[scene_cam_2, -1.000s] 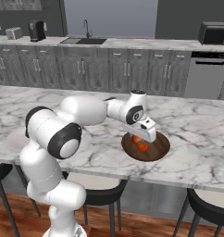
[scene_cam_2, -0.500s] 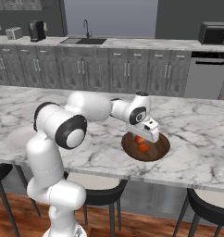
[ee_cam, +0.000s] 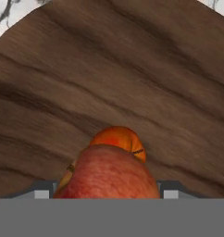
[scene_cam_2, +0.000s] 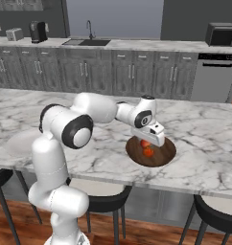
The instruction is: Take the fruits from the plate on the dining counter and place two fruits in each bowl.
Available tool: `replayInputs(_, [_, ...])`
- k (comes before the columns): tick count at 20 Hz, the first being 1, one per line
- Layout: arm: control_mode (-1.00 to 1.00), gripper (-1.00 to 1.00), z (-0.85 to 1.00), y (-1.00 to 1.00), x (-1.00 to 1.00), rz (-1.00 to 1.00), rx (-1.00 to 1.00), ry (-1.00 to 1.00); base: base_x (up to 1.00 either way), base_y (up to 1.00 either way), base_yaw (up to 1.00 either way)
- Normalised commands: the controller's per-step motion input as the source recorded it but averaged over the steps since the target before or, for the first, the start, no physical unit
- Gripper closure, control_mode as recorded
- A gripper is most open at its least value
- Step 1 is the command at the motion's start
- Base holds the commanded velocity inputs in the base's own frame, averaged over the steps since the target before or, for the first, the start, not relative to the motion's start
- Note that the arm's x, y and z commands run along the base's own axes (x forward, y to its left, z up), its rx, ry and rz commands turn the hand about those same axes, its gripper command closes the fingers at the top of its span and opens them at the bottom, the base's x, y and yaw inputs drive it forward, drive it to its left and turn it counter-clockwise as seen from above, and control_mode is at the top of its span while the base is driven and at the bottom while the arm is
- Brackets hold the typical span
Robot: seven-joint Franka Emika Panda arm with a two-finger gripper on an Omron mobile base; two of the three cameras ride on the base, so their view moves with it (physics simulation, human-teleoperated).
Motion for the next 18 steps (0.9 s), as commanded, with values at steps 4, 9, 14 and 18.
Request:
replayInputs(4, [-1.0,-1.0,-0.07,0.0,0.0,0.0,0.0,0.0,0.0,0.0,0.0])
replayInputs(9, [-1.0,-1.0,0.0,0.0,0.0,0.0,0.0,0.0,0.0,0.0,0.0])
replayInputs(14, [-1.0,-1.0,0.0,0.0,-0.01,0.0,0.0,0.0,0.0,0.0,0.0])
replayInputs(18, [-1.0,-1.0,0.08,0.0,-0.12,0.0,0.0,0.0,0.0,0.0,0.0])
